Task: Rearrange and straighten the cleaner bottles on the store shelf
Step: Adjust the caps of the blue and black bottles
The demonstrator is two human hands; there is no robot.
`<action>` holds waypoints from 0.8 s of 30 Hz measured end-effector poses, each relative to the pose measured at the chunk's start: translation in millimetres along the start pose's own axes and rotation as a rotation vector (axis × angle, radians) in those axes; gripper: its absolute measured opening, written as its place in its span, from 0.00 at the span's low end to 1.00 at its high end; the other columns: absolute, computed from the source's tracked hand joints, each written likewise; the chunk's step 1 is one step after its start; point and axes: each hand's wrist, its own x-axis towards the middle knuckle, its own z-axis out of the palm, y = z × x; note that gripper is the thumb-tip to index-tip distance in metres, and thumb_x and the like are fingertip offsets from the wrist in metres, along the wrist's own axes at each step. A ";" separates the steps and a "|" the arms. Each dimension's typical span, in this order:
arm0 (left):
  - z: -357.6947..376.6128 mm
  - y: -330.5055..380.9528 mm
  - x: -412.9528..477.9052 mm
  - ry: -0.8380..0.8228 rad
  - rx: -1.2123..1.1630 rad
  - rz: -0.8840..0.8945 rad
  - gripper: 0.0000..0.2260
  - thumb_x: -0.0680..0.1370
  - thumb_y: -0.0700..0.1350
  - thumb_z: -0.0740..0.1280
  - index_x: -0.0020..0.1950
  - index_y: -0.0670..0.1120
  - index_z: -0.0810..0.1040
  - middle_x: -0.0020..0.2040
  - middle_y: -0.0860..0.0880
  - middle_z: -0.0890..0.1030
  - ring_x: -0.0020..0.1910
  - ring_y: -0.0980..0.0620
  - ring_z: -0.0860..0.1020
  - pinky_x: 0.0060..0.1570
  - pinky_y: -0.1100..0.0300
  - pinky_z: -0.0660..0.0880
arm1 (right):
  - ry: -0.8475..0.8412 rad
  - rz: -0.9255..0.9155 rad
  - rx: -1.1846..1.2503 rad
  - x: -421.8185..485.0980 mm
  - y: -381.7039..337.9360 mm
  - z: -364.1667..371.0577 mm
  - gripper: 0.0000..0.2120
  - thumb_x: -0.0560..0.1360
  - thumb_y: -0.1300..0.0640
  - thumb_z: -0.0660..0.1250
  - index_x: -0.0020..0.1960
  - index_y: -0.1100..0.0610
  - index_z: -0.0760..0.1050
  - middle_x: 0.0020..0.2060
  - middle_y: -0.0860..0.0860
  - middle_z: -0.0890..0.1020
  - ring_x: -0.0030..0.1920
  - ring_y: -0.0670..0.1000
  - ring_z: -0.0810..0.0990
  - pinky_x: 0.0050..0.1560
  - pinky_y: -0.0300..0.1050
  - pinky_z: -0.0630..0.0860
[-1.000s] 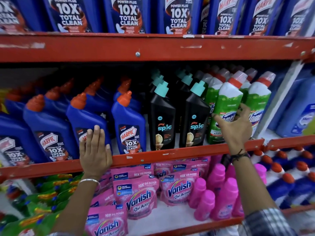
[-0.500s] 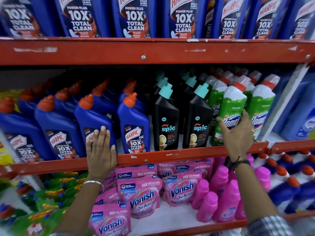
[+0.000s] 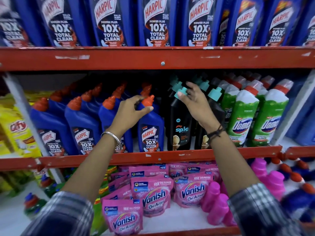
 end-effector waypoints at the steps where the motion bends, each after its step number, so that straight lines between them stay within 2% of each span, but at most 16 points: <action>1: -0.4 0.6 0.2 -0.003 -0.016 -0.003 0.19 0.74 0.47 0.73 0.63 0.42 0.77 0.51 0.55 0.76 0.53 0.59 0.74 0.46 0.82 0.66 | 0.004 0.001 -0.004 4.1 2.2 1.5 0.25 0.77 0.55 0.66 0.71 0.59 0.63 0.59 0.51 0.73 0.59 0.44 0.72 0.61 0.39 0.69; 5: -5.5 1.8 1.3 -0.039 -0.025 0.005 0.19 0.76 0.47 0.71 0.65 0.42 0.76 0.55 0.55 0.78 0.57 0.60 0.74 0.46 0.83 0.65 | 0.112 -0.001 -0.004 12.3 4.8 5.4 0.15 0.76 0.58 0.67 0.62 0.60 0.73 0.52 0.59 0.82 0.50 0.48 0.79 0.54 0.40 0.76; 8: -8.5 2.3 2.8 -0.081 -0.020 0.020 0.18 0.76 0.47 0.71 0.64 0.43 0.77 0.58 0.51 0.81 0.59 0.59 0.75 0.48 0.82 0.66 | 0.168 0.005 -0.009 11.9 4.9 7.4 0.15 0.75 0.58 0.69 0.61 0.62 0.75 0.47 0.60 0.83 0.48 0.51 0.82 0.54 0.45 0.78; 10: -10.3 1.2 3.4 -0.090 -0.015 0.020 0.18 0.76 0.47 0.71 0.64 0.43 0.77 0.59 0.50 0.80 0.58 0.61 0.74 0.49 0.82 0.66 | 0.182 0.020 0.005 10.8 6.4 9.5 0.17 0.75 0.57 0.69 0.61 0.62 0.75 0.47 0.60 0.83 0.50 0.54 0.82 0.56 0.48 0.78; 13: -12.0 0.3 4.3 -0.103 -0.008 0.023 0.18 0.76 0.47 0.71 0.64 0.43 0.77 0.59 0.49 0.80 0.56 0.61 0.75 0.49 0.81 0.67 | 0.186 0.034 0.020 10.6 7.8 9.9 0.18 0.75 0.57 0.69 0.62 0.62 0.74 0.48 0.61 0.83 0.51 0.54 0.82 0.56 0.46 0.77; 15: -11.7 0.4 4.2 -0.096 -0.002 0.018 0.18 0.76 0.47 0.71 0.64 0.42 0.77 0.58 0.48 0.81 0.54 0.61 0.75 0.47 0.82 0.67 | 0.177 0.031 0.028 10.9 8.0 9.4 0.18 0.75 0.57 0.69 0.63 0.63 0.74 0.47 0.58 0.82 0.51 0.51 0.80 0.54 0.41 0.75; 18: -11.1 2.5 1.0 -0.081 0.015 -0.005 0.19 0.76 0.49 0.70 0.65 0.43 0.77 0.58 0.46 0.81 0.51 0.58 0.75 0.49 0.73 0.69 | 0.162 0.055 0.051 6.8 3.8 8.3 0.19 0.75 0.57 0.69 0.64 0.63 0.73 0.50 0.56 0.82 0.53 0.49 0.80 0.51 0.33 0.74; 20: -9.1 1.3 -1.3 -0.091 0.049 -0.020 0.23 0.76 0.51 0.70 0.68 0.43 0.74 0.60 0.45 0.80 0.56 0.53 0.77 0.53 0.68 0.69 | 0.170 0.062 0.075 4.5 6.0 8.4 0.19 0.74 0.56 0.70 0.62 0.63 0.74 0.52 0.57 0.83 0.53 0.49 0.81 0.53 0.35 0.75; 22: -8.6 2.1 -5.9 -0.087 0.121 -0.020 0.24 0.77 0.52 0.69 0.70 0.42 0.72 0.59 0.44 0.80 0.55 0.49 0.78 0.52 0.66 0.70 | 0.196 0.066 0.059 -2.1 4.8 8.8 0.20 0.73 0.54 0.71 0.61 0.62 0.74 0.52 0.56 0.83 0.53 0.50 0.81 0.55 0.41 0.77; 24: -9.1 6.0 -12.8 -0.043 0.197 0.023 0.24 0.78 0.52 0.67 0.70 0.42 0.71 0.62 0.44 0.78 0.58 0.48 0.77 0.56 0.59 0.73 | 0.263 0.023 0.003 -13.4 -0.9 7.0 0.21 0.73 0.51 0.71 0.61 0.62 0.74 0.51 0.53 0.81 0.52 0.50 0.80 0.53 0.38 0.77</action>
